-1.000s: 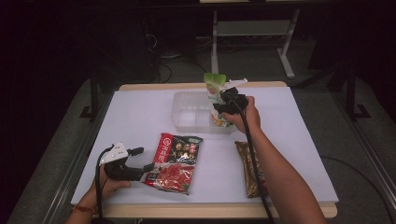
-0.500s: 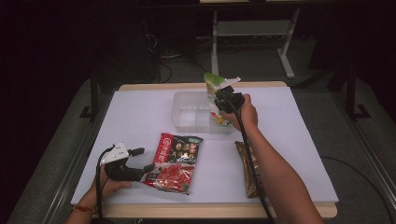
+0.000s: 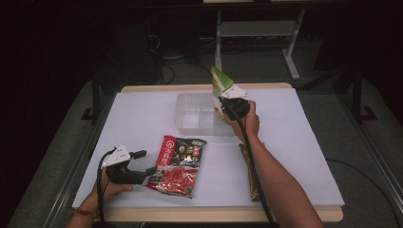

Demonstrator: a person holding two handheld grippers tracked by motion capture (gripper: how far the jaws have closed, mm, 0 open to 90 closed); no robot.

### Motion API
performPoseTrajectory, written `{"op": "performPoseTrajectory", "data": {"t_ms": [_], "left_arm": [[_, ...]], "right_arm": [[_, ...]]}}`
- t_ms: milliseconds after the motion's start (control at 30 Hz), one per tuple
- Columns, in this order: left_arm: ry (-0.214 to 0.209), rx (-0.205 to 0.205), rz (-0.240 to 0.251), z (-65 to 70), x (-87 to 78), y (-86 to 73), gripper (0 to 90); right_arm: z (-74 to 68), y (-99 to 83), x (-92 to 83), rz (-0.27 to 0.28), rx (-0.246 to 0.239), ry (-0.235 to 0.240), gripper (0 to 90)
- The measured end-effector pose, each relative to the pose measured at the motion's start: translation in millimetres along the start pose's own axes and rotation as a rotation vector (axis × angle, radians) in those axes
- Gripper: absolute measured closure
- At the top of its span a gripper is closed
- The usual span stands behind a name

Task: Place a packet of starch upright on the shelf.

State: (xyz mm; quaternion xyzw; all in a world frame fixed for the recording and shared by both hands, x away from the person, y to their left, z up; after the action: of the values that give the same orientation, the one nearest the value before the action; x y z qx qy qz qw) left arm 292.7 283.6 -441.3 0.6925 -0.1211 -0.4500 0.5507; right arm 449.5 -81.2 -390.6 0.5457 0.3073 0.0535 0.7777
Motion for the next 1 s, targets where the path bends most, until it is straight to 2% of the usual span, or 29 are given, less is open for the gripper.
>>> {"op": "performPoseTrajectory", "data": {"t_ms": [100, 167, 267, 300, 400, 600, 1000], "left_arm": [[-0.002, 0.0, -0.002, 0.3, 0.7, 0.1, 21.0], [-0.002, 0.0, -0.001, 0.5, 0.9, 0.3, 21.0], [-0.001, -0.002, 0.002, 0.5, 0.3, 0.5, 21.0], [-0.001, -0.003, 0.001, 0.3, 0.2, 0.5, 21.0], [0.0, -0.005, 0.001, 0.5, 0.2, 0.5, 21.0], [0.004, -0.002, -0.001, 1.1, -0.2, 0.0, 21.0], [0.008, -0.003, -0.003, 1.0, 0.6, -0.8, 21.0]], "right_arm": [[-3.6, -9.7, 0.0, 0.014, 0.002, 0.005, 84.5], [-2.3, -12.3, -2.4, 0.019, 0.019, 0.012, 84.3], [0.1, -16.2, -7.0, 0.012, 0.03, 0.034, 83.6], [-1.2, -17.7, -10.2, 0.0, 0.014, 0.048, 82.9], [-2.6, -18.3, -12.3, -0.008, 0.006, 0.052, 82.4], [-3.9, -23.1, -16.2, -0.033, 0.013, 0.094, 80.8], [-4.8, -28.1, -18.7, -0.058, 0.018, 0.122, 78.6]]}}
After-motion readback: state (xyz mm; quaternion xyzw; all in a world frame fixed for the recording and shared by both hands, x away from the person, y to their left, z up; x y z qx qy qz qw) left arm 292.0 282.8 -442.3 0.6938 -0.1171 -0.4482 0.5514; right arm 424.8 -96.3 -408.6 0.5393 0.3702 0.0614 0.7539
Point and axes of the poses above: each handheld gripper's, and its own axes: x roughly forward along the jaws, y roughly out of its top, z roughly to its right, the point moved 1 cm from there along x, roughly forward along the jaws, and after that the axes turned 3 degrees about y, right-handed, at the moved point
